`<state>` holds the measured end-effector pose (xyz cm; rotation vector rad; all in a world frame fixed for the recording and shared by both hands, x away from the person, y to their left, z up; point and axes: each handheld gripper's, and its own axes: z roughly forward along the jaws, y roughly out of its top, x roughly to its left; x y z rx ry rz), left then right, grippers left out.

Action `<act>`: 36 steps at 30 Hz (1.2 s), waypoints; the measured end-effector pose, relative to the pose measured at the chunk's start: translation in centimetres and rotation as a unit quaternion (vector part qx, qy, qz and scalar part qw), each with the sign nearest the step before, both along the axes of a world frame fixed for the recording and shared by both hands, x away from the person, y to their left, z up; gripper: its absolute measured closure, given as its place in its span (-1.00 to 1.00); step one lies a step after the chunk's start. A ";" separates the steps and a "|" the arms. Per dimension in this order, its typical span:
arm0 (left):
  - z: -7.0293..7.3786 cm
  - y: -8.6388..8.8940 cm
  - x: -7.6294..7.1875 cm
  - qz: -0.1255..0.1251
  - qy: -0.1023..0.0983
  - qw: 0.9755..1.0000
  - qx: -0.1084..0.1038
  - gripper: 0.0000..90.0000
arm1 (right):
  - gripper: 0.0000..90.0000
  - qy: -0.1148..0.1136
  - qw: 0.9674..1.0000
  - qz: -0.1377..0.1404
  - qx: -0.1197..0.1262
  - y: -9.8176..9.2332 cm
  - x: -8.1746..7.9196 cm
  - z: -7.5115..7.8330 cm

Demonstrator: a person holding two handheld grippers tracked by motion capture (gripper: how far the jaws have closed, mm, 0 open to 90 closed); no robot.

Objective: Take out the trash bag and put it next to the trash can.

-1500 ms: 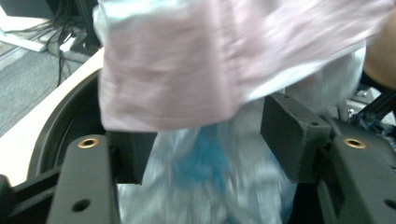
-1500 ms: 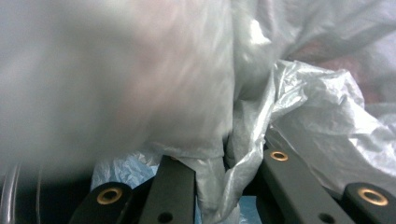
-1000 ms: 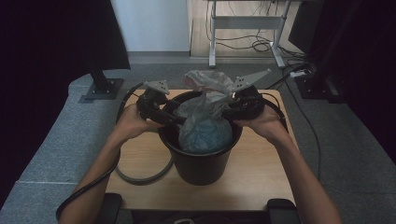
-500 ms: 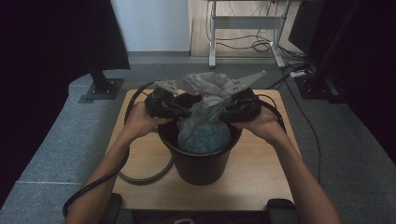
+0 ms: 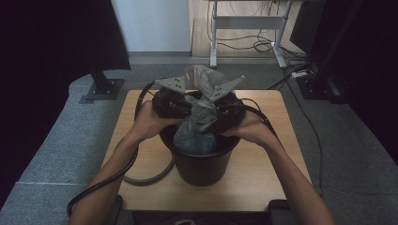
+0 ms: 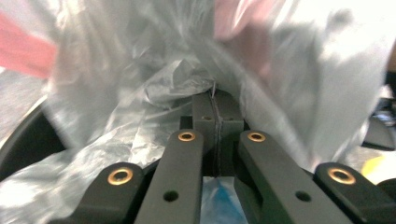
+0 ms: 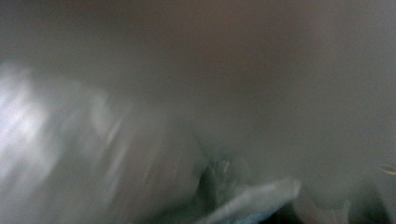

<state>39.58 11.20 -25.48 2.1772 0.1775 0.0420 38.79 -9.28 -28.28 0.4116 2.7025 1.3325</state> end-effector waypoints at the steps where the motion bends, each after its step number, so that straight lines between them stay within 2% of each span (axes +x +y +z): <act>1: 0.0 -0.3 0.0 -0.006 0.003 1.000 -0.003 0.99 | -0.20 -0.002 1.000 0.004 -0.003 0.2 0.0 0.0; 3: -0.2 -0.7 0.1 -0.016 0.018 1.000 -0.003 0.97 | 0.12 -0.013 1.000 0.010 -0.004 0.5 -0.2 -0.1; 5: -0.2 -0.7 0.2 -0.005 0.021 1.000 -0.002 0.88 | 0.33 -0.026 1.000 0.010 -0.007 0.5 -0.3 -0.1; 7: 0.0 -0.2 0.2 0.005 0.018 1.000 -0.011 0.73 | 0.49 -0.032 0.999 0.002 0.000 0.4 -0.3 -0.2; 9: 0.3 0.4 0.1 0.024 0.009 0.999 -0.023 0.43 | 0.64 -0.034 0.999 -0.003 0.010 0.1 -0.3 -0.1; 13: 1.0 1.7 0.1 0.048 0.000 0.998 -0.029 -0.01 | 0.77 -0.037 0.999 -0.008 0.025 -0.4 -0.3 0.1; 16: 1.4 3.0 0.0 0.057 0.001 0.998 -0.036 -0.17 | 0.79 -0.043 0.999 -0.023 0.016 -1.0 -0.2 0.3; 21: 1.3 4.5 -0.6 0.052 0.005 0.998 -0.030 -0.27 | 0.81 -0.043 0.998 -0.050 0.015 -2.5 0.0 0.7; 25: 0.3 4.5 -0.7 0.057 0.009 0.998 0.002 -0.34 | 0.81 -0.044 0.997 -0.058 0.023 -3.3 0.0 0.9; 31: -1.4 3.2 0.9 0.082 0.013 0.996 0.036 -0.39 | 0.82 -0.040 0.997 -0.038 0.048 -3.5 -0.4 1.2; 34: -2.0 2.3 2.0 0.070 0.029 0.996 0.041 -0.40 | 0.82 -0.035 0.998 -0.019 0.055 -3.2 -0.5 1.2; 35: -2.1 2.1 2.2 0.057 0.034 0.997 0.037 -0.30 | 0.82 -0.032 0.998 -0.012 0.056 -3.0 -0.6 1.1; 36: -2.1 1.9 2.2 0.045 0.035 0.998 0.035 -0.10 | 0.82 -0.031 0.998 -0.005 0.058 -2.9 -0.5 1.1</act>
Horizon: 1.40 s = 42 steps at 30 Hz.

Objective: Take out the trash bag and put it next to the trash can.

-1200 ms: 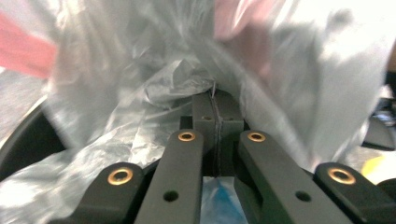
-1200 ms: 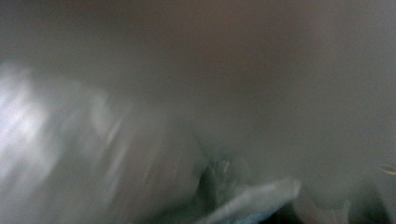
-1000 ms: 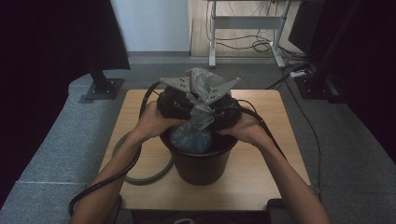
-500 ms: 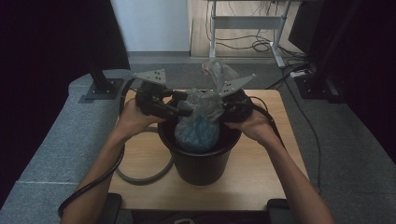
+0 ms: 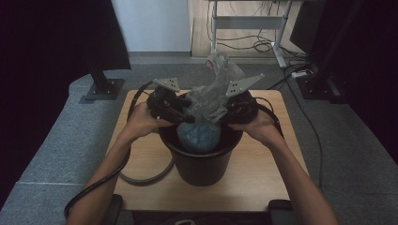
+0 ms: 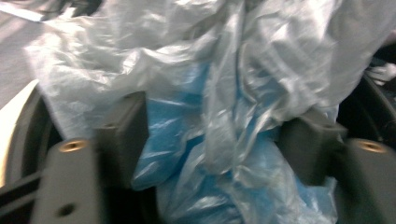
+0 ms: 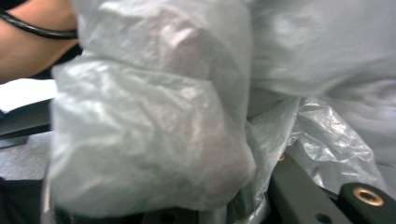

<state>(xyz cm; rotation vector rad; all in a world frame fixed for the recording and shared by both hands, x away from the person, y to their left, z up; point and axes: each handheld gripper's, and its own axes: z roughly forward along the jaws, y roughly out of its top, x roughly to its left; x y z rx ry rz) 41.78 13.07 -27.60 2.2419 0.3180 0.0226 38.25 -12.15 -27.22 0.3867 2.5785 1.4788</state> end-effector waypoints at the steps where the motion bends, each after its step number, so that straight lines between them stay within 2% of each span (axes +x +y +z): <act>1: 0.0 -0.3 0.0 -0.010 -0.002 1.000 0.000 0.04 | 0.81 0.001 1.000 0.003 -0.001 0.1 0.0 -0.1; 4: 0.1 -1.0 -0.4 -0.017 -0.022 1.000 0.010 0.53 | 0.77 0.000 1.000 0.008 -0.011 0.6 0.1 -0.4; 5: 0.2 -1.1 -0.6 -0.018 -0.030 0.999 0.009 0.65 | 0.71 -0.002 1.000 0.003 -0.014 0.7 0.1 -0.4; 6: 0.3 -1.1 -0.7 -0.020 -0.034 0.999 0.001 0.74 | 0.56 -0.005 1.000 -0.002 -0.016 0.7 0.1 -0.4; 8: 0.5 -1.0 -0.9 -0.023 -0.036 0.999 -0.008 0.80 | 0.26 -0.008 1.000 -0.021 -0.019 0.7 0.1 -0.4; 10: 0.7 -0.9 -1.2 -0.049 -0.031 0.998 -0.019 0.83 | -0.21 -0.007 0.999 -0.036 -0.016 0.8 0.2 -0.5; 11: 0.7 -1.0 -1.4 -0.053 -0.034 0.998 -0.019 0.84 | -0.36 -0.005 0.999 -0.051 -0.014 0.8 0.4 -0.6; 13: 0.7 -1.3 -1.8 -0.057 -0.040 0.998 -0.002 0.85 | -0.53 0.005 0.998 -0.055 -0.001 0.9 0.7 -0.7; 15: 0.6 -1.6 -2.0 -0.063 -0.042 0.997 0.010 0.85 | -0.61 0.009 0.999 -0.054 0.000 1.0 0.8 -0.7; 18: 0.1 -1.8 -1.9 -0.078 -0.026 0.996 0.019 0.85 | -0.59 0.012 0.999 -0.045 -0.001 1.2 0.7 -0.9; 19: 0.0 -1.9 -1.9 -0.083 -0.025 0.996 0.027 0.84 | -0.54 0.015 0.999 -0.034 0.002 1.3 0.7 -0.9; 21: -0.1 -2.1 -1.9 -0.084 -0.026 0.995 0.041 0.83 | -0.33 0.007 1.000 -0.017 -0.002 1.5 0.6 -0.9; 23: -0.1 -2.1 -1.9 -0.087 -0.023 0.995 0.039 0.81 | -0.11 0.009 1.000 0.005 0.001 1.5 0.5 -0.8; 26: -0.1 -2.0 -2.0 -0.095 -0.025 0.994 0.047 0.72 | 0.16 0.021 0.999 0.029 0.025 1.5 0.4 -0.5; 28: -0.1 -2.0 -2.1 -0.095 -0.036 0.993 0.060 0.72 | 0.33 0.024 0.999 0.035 0.029 1.5 0.3 -0.4; 29: -0.2 -2.0 -2.2 -0.100 -0.030 0.993 0.055 0.54 | 0.52 0.021 0.999 0.030 0.030 1.5 0.3 -0.4; 30: -0.2 -1.9 -2.4 -0.099 -0.036 0.993 0.056 0.46 | 0.59 0.011 0.999 0.017 0.029 1.4 0.3 -0.4; 32: 0.1 -1.6 -2.7 -0.087 -0.042 0.994 0.056 0.34 | 0.69 0.019 0.999 0.013 0.042 1.2 0.6 -0.4; 35: 0.9 -0.5 -3.1 -0.074 -0.058 0.994 0.060 0.10 | 0.72 0.018 0.999 0.006 0.046 0.6 0.5 -0.1; 37: 1.6 0.7 -3.0 -0.054 -0.065 0.995 0.060 0.06 | 0.73 0.015 0.999 0.005 0.041 0.2 0.3 0.2; 42: 2.8 3.1 -1.7 0.000 -0.066 0.997 0.033 0.05 | 0.77 0.011 0.999 0.004 0.033 -0.8 -0.1 0.8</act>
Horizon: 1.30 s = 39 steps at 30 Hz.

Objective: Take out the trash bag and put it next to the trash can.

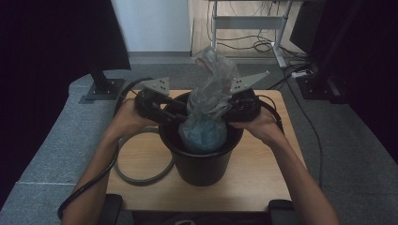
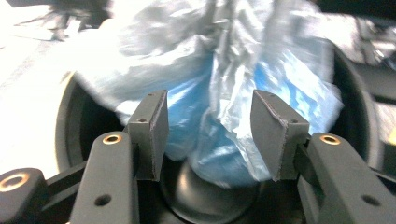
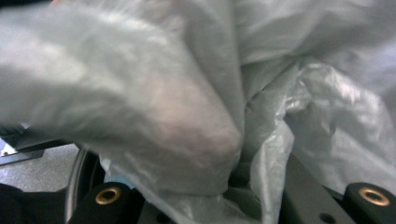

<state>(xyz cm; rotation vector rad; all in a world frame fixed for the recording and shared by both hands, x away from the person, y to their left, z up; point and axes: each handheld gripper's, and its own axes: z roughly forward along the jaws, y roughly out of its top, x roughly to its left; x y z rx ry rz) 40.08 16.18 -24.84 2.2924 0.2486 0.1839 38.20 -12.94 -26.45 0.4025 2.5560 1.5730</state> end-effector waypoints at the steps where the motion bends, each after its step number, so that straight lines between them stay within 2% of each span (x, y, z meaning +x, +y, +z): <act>1: 0.0 0.2 0.4 0.006 0.004 1.000 -0.005 0.02 | 0.77 -0.001 1.000 0.001 -0.003 0.0 0.0 0.0; 5: -0.3 0.9 1.9 0.009 0.021 0.999 -0.023 -0.09 | 0.78 -0.001 1.000 0.004 -0.011 -0.1 -0.1 -0.2; 6: -0.5 1.2 2.2 0.005 0.028 0.999 -0.033 -0.13 | 0.78 -0.002 1.000 0.004 -0.013 -0.1 -0.1 -0.2; 8: -0.9 1.4 2.9 -0.008 0.049 0.997 -0.052 -0.21 | 0.78 -0.001 1.000 0.007 -0.013 -0.1 -0.1 -0.3; 10: -1.5 0.9 3.4 -0.026 0.061 0.996 -0.059 -0.28 | 0.78 -0.002 1.000 0.012 -0.012 0.0 -0.1 -0.3; 14: -2.0 -1.7 3.3 -0.068 0.044 0.996 -0.040 -0.26 | 0.78 -0.005 0.999 0.033 -0.019 0.8 -0.3 -0.4; 16: -2.1 -3.1 3.1 -0.087 0.031 0.995 -0.025 -0.11 | 0.78 -0.008 0.999 0.045 -0.029 1.2 -0.3 -0.5; 18: -2.1 -4.1 2.7 -0.104 0.018 0.994 -0.012 0.23 | 0.76 -0.011 0.998 0.049 -0.039 1.3 -0.4 -0.6; 19: -2.2 -4.3 2.5 -0.106 0.016 0.994 -0.012 0.40 | 0.74 -0.012 0.998 0.047 -0.042 1.3 -0.5 -0.5; 20: -2.2 -4.5 2.4 -0.107 0.023 0.994 -0.014 0.59 | 0.72 -0.017 0.998 0.041 -0.049 1.1 -0.5 -0.5; 22: -2.2 -4.7 2.1 -0.102 0.021 0.994 -0.019 0.79 | 0.54 -0.026 0.998 0.024 -0.059 0.9 -0.6 -0.4; 24: -2.1 -4.5 1.9 -0.097 0.022 0.994 -0.034 0.90 | 0.26 -0.030 0.998 0.004 -0.056 0.6 -0.6 -0.3; 26: -2.0 -4.1 1.8 -0.100 0.028 0.994 -0.042 0.94 | -0.09 -0.032 0.998 -0.020 -0.043 0.3 -0.6 -0.2; 28: -1.8 -3.7 1.4 -0.111 0.025 0.992 -0.047 0.95 | -0.49 -0.035 0.997 -0.056 -0.040 0.0 -0.5 -0.1; 29: -1.8 -3.6 1.2 -0.115 0.021 0.992 -0.049 0.95 | -0.65 -0.029 0.997 -0.070 -0.035 -0.1 -0.2 -0.1; 31: -1.6 -3.9 0.6 -0.123 0.011 0.992 -0.040 0.95 | -0.71 -0.007 0.996 -0.082 -0.021 -0.2 0.3 -0.2; 32: -1.6 -4.3 0.2 -0.128 0.004 0.991 -0.035 0.95 | -0.76 0.005 0.997 -0.078 -0.011 0.0 0.5 -0.3; 34: -1.7 -5.1 -0.5 -0.137 -0.007 0.990 -0.019 0.95 | -0.75 0.020 0.998 -0.056 0.006 0.7 0.7 -0.4; 36: -1.9 -5.8 -1.0 -0.137 -0.015 0.991 0.003 0.95 | -0.65 0.031 0.999 -0.037 0.014 1.4 0.8 -0.5; 37: -2.0 -6.0 -1.1 -0.134 -0.018 0.991 0.012 0.95 | -0.54 0.038 0.999 -0.027 0.016 1.6 0.8 -0.5; 39: -2.4 -5.9 -0.8 -0.132 -0.009 0.991 0.013 0.95 | -0.14 0.048 0.999 -0.003 0.026 1.8 0.8 -0.4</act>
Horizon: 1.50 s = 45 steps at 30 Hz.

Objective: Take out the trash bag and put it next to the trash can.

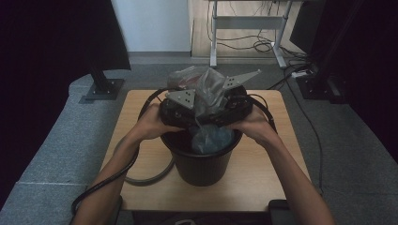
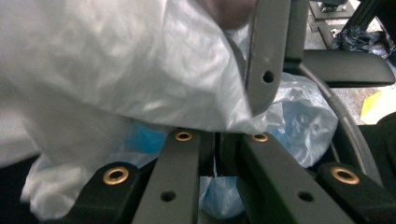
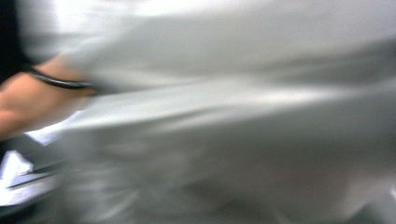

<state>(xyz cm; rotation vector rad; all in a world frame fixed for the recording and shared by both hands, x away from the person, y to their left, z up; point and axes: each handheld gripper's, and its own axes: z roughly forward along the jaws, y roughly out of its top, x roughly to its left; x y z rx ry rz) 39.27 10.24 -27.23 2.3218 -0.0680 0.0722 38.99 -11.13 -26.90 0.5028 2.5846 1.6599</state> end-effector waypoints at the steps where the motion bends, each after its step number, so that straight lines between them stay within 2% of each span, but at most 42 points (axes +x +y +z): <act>1: -0.2 0.1 0.1 0.001 0.008 1.000 0.000 0.94 | 0.04 0.001 1.000 0.009 0.002 0.0 -0.1 0.0; 2: -0.4 0.3 0.1 0.001 0.013 1.000 -0.002 0.88 | 0.28 -0.007 1.000 0.003 -0.004 0.0 -0.2 0.1; 3: -0.4 0.4 0.2 0.005 0.012 1.000 -0.001 0.78 | 0.37 -0.019 1.000 -0.010 -0.016 -0.1 -0.2 0.1; 6: -0.2 1.2 0.0 0.025 0.019 0.999 -0.010 0.45 | 0.63 -0.026 0.999 -0.028 -0.009 -0.7 0.1 0.1; 10: 0.5 3.2 0.1 0.071 0.013 0.997 -0.021 0.07 | 0.72 -0.045 0.998 -0.045 -0.016 -1.4 -0.1 0.4; 13: 0.9 4.9 1.0 0.116 0.030 0.992 -0.034 -0.12 | 0.73 -0.056 0.997 -0.043 -0.008 -2.4 -0.5 1.0; 14: 0.8 5.2 1.4 0.124 0.034 0.991 -0.035 -0.15 | 0.73 -0.057 0.998 -0.041 -0.005 -2.7 -0.7 1.2; 17: 0.1 5.2 2.5 0.126 0.045 0.990 -0.035 -0.30 | 0.73 -0.064 0.998 -0.021 0.003 -3.2 -1.1 1.7; 19: -0.3 4.6 2.9 0.118 0.045 0.991 -0.034 -0.43 | 0.73 -0.067 0.998 -0.010 0.005 -3.2 -1.3 1.8; 22: -0.7 3.3 3.0 0.114 0.037 0.993 -0.017 -0.55 | 0.73 -0.067 0.998 0.007 0.006 -2.9 -1.4 1.8; 25: -0.8 2.2 2.8 0.108 0.028 0.994 0.007 -0.37 | 0.73 -0.067 0.998 0.017 0.009 -2.6 -1.4 1.6; 26: -0.8 2.0 2.6 0.104 0.033 0.994 0.012 -0.15 | 0.73 -0.067 0.998 0.020 0.007 -2.5 -1.4 1.6; 28: -0.7 1.9 2.6 0.086 0.025 0.996 0.017 0.27 | 0.73 -0.067 0.997 0.022 0.008 -2.3 -1.4 1.5; 30: -0.7 1.9 2.4 0.090 0.032 0.995 0.010 0.62 | 0.73 -0.065 0.998 0.025 0.008 -2.2 -1.3 1.4; 31: -0.7 2.1 2.0 0.104 0.047 0.993 0.003 0.73 | 0.73 -0.065 0.998 0.024 0.007 -2.1 -1.3 1.3; 32: -0.6 2.2 2.0 0.099 0.042 0.994 -0.002 0.82 | 0.72 -0.065 0.998 0.023 0.003 -2.1 -1.3 1.3; 34: -0.3 2.5 1.9 0.097 0.023 0.995 -0.014 0.89 | 0.72 -0.065 0.998 0.009 -0.012 -2.0 -1.2 1.2; 37: 0.3 3.4 1.6 0.098 0.006 0.994 -0.044 0.92 | 0.73 -0.060 0.997 -0.004 -0.044 -1.8 -1.1 0.9; 39: 0.8 3.7 1.2 0.104 -0.007 0.992 -0.064 0.94 | 0.73 -0.060 0.996 -0.004 -0.061 -1.5 -1.0 0.7; 40: 1.0 3.7 0.8 0.110 -0.007 0.991 -0.073 0.94 | 0.74 -0.059 0.996 -0.003 -0.067 -1.2 -1.0 0.6; 41: 1.1 3.7 0.7 0.107 -0.011 0.991 -0.073 0.94 | 0.74 -0.057 0.996 0.001 -0.072 -0.9 -1.0 0.5; 42: 1.2 3.6 0.5 0.109 -0.003 0.991 -0.079 0.94 | 0.74 -0.059 0.995 0.002 -0.076 -0.7 -0.9 0.4; 43: 1.2 3.5 0.5 0.106 -0.006 0.991 -0.075 0.94 | 0.72 -0.061 0.995 -0.002 -0.084 -0.5 -0.9 0.3; 45: 1.2 3.5 0.2 0.109 -0.005 0.991 -0.071 0.95 | 0.59 -0.072 0.993 -0.015 -0.096 -0.2 -0.9 0.4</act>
